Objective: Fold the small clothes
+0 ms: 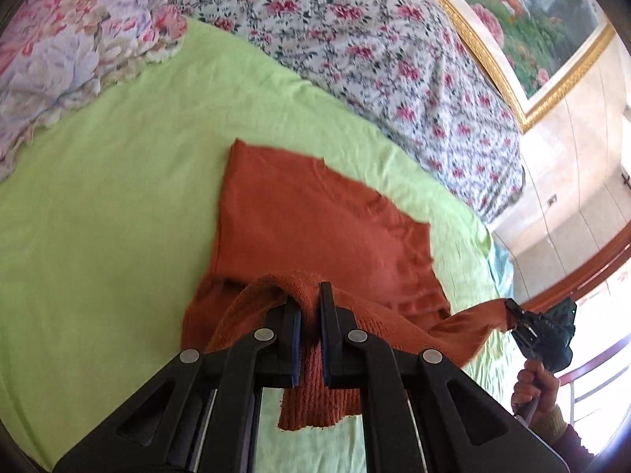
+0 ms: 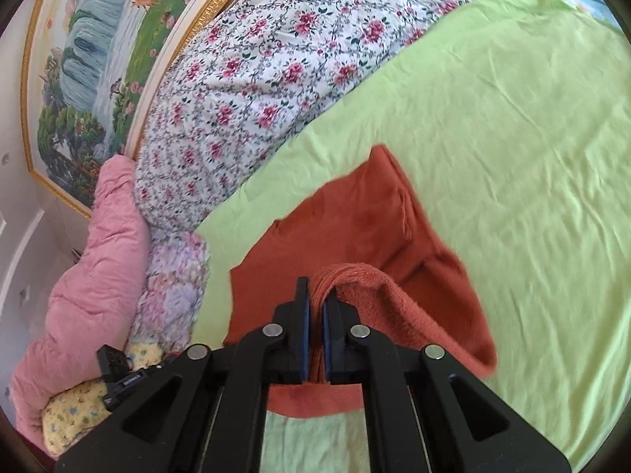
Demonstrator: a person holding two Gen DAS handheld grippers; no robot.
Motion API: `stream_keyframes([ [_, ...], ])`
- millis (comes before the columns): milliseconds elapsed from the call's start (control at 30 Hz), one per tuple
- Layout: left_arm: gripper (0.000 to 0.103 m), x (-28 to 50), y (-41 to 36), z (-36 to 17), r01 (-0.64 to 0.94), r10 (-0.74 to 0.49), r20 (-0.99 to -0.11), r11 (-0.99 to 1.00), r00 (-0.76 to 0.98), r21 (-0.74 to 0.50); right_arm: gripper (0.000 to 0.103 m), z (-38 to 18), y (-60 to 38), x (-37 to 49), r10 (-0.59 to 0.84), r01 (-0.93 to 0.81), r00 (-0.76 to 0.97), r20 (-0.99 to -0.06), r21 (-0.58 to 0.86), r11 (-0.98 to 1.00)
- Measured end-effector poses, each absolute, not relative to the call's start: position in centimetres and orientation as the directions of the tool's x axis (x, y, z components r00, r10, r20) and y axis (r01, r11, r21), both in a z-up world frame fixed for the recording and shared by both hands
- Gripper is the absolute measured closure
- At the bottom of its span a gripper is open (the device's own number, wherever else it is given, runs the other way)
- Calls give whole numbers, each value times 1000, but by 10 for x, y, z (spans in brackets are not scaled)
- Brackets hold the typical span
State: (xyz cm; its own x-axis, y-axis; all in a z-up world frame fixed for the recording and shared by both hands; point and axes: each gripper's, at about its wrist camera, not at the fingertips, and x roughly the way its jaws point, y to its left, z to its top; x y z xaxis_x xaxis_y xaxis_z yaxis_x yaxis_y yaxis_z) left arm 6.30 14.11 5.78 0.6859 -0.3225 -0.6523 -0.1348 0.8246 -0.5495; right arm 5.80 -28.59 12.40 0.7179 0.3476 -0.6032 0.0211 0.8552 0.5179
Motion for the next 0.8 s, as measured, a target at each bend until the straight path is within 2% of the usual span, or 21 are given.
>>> stream_keyframes([
  [333, 98, 167, 156, 37, -194, -259, -694, 843, 672, -502, 97, 117, -291, 173, 311, 17, 706, -636, 454, 891],
  [533, 98, 218, 168, 20, -233, -243, -710, 834, 661, -501, 97, 94, -306, 223, 275, 78, 690, -669, 447, 891],
  [800, 97, 261, 177, -35, -347, -213, -796, 814, 567, -465, 96, 50, -312, 265, 200, 159, 570, -797, 345, 925],
])
